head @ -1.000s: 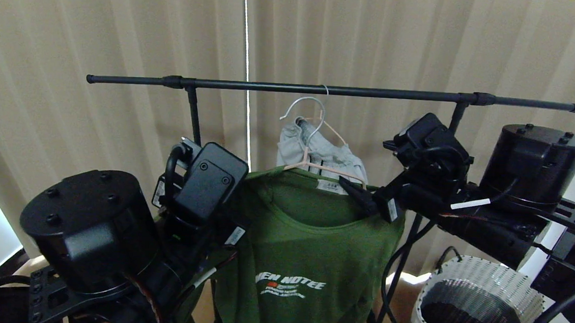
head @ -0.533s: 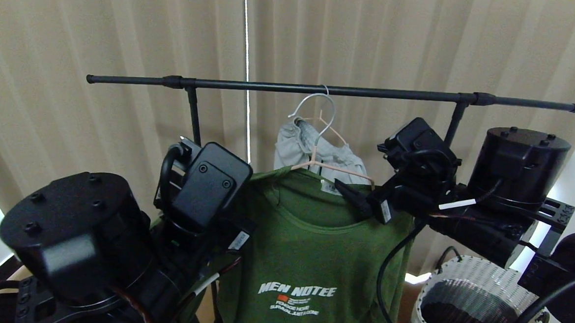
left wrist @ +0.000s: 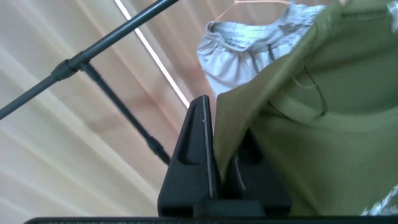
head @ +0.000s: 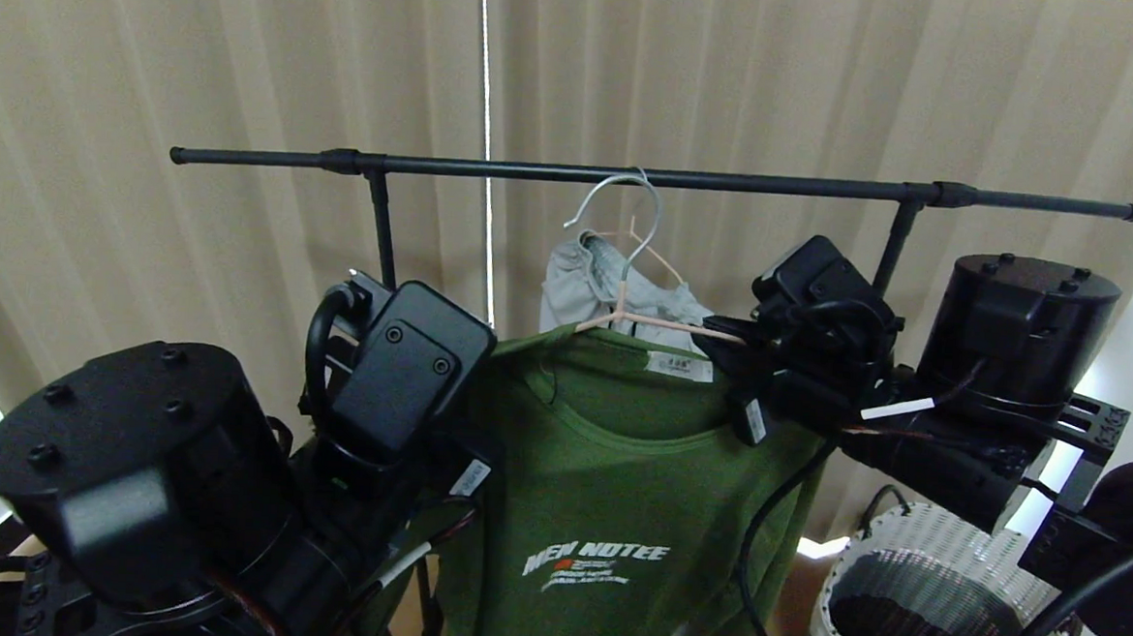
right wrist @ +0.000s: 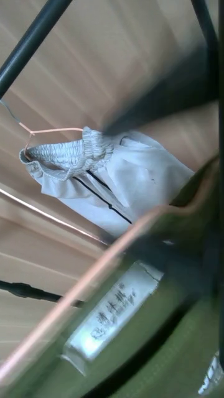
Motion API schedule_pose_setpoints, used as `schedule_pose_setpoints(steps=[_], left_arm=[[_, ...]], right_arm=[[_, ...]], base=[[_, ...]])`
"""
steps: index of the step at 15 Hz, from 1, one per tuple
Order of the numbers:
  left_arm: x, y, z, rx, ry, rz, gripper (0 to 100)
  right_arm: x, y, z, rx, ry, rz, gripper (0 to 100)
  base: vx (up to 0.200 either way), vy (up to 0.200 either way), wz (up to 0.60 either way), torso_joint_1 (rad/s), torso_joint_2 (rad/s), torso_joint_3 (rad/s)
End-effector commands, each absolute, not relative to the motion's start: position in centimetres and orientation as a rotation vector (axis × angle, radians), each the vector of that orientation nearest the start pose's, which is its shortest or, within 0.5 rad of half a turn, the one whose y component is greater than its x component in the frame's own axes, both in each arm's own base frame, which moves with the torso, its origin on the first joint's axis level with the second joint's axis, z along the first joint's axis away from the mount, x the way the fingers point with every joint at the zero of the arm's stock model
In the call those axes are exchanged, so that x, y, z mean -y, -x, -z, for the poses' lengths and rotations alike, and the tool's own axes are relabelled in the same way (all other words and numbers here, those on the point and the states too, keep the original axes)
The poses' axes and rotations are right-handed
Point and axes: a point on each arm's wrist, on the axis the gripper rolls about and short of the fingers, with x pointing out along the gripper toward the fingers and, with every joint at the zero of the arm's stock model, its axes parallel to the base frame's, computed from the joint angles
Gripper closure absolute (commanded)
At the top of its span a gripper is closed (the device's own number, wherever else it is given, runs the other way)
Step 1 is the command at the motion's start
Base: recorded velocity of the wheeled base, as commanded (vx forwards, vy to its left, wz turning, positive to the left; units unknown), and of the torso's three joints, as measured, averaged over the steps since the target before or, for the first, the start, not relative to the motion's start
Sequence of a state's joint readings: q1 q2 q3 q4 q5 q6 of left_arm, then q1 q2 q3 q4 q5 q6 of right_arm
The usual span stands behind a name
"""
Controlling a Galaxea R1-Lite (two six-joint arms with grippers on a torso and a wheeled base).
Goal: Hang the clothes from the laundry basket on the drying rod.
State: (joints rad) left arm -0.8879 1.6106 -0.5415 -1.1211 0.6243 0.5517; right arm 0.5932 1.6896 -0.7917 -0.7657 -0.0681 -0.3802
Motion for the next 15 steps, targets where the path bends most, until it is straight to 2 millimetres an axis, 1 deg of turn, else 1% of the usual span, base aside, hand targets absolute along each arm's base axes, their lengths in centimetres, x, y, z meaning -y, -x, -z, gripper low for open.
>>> schedule_pose_setpoints(steps=[1,9,10,12,14,15], left_arm=[[19.3,-17.4,-18.7,0.106,-0.514,0.241,100],[19.3,-17.5,-18.6,0.103,-0.513,0.242,100],[19.3,-17.5,-18.6,0.104,-0.514,0.245,0],[19.3,-17.5,-18.6,0.104,-0.516,0.251,0],[19.1,-17.2,-18.1,0.099,-0.529,0.288,0],[18.7,-16.8,-17.6,0.096,-0.536,0.330,0]], right_arm=[[-16.9,-25.4,-19.5,-0.024,0.414,-0.537,100],[-16.7,-25.1,-19.7,-0.017,0.410,-0.538,100],[-16.6,-25.1,-19.7,-0.016,0.410,-0.536,100],[-16.6,-25.0,-19.8,-0.014,0.409,-0.534,100],[-16.2,-25.0,-20.1,-0.010,0.407,-0.513,100],[-15.4,-25.1,-20.3,-0.010,0.405,-0.481,100]], base=[[0.000,0.000,0.00,0.000,0.00,0.000],[0.000,0.000,0.00,0.000,0.00,0.000],[0.000,0.000,0.00,0.000,0.00,0.000],[0.000,0.000,0.00,0.000,0.00,0.000],[0.000,0.000,0.00,0.000,0.00,0.000],[0.000,0.000,0.00,0.000,0.00,0.000]])
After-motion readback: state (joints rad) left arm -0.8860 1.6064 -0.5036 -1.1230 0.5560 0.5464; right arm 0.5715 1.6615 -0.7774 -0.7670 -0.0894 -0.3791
